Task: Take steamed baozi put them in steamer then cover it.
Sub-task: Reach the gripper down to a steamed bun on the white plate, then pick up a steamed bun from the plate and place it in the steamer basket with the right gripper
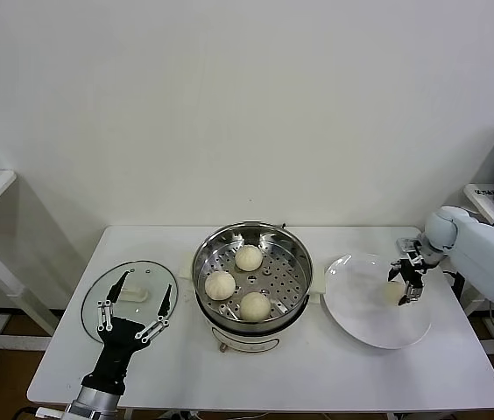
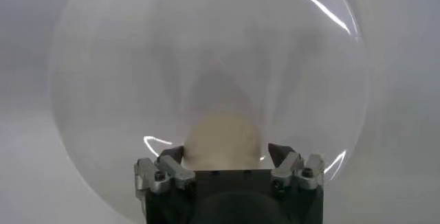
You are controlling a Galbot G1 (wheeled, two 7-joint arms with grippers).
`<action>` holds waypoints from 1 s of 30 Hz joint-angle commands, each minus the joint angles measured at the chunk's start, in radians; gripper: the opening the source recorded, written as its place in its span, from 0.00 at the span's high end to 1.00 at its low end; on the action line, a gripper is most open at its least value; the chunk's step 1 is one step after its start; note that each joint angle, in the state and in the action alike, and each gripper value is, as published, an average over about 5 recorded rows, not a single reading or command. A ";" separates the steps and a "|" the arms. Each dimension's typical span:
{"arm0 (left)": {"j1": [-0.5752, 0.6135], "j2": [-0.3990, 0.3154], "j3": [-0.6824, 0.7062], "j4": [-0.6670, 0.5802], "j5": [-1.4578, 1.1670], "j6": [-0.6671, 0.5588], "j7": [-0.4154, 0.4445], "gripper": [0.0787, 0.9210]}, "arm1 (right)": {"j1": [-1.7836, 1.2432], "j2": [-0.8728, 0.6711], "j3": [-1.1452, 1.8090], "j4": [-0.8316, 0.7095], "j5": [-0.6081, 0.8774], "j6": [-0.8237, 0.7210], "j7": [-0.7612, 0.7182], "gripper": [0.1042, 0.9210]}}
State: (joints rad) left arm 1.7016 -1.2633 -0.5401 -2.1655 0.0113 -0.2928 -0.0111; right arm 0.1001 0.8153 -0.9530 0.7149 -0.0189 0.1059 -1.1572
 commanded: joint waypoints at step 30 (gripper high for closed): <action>-0.029 0.013 0.027 -0.004 0.001 0.016 -0.008 0.12 | 0.782 0.236 -0.563 0.644 0.588 -0.230 -0.157 0.34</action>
State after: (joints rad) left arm 1.6768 -1.2503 -0.5168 -2.1656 0.0114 -0.2832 -0.0159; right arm 0.6784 0.9160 -1.3468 1.1418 0.3880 -0.0394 -1.3366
